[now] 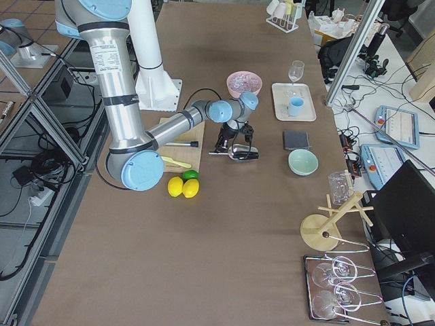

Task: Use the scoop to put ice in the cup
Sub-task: 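Set the scoop upright on the table and open the right gripper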

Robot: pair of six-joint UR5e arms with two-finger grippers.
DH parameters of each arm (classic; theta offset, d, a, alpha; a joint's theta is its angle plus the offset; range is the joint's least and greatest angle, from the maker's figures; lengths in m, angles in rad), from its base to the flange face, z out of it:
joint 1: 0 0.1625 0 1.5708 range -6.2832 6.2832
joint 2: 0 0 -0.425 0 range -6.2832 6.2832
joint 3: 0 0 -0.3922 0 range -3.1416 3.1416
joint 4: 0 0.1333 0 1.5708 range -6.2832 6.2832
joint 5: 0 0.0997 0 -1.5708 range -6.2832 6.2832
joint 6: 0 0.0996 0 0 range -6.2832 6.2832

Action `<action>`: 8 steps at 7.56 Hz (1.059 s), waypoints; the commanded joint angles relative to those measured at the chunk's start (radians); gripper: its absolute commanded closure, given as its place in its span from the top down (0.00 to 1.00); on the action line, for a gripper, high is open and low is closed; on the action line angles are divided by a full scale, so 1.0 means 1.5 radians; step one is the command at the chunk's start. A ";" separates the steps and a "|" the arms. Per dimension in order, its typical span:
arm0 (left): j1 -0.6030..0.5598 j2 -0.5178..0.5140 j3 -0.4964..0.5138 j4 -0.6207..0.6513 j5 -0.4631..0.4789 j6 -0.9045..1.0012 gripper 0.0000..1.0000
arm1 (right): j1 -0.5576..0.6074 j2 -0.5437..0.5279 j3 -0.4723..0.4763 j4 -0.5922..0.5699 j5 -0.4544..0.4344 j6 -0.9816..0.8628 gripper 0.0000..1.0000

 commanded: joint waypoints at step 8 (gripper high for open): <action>-0.001 -0.007 -0.005 0.000 -0.001 0.000 0.98 | 0.356 -0.022 0.056 0.004 -0.045 -0.180 0.99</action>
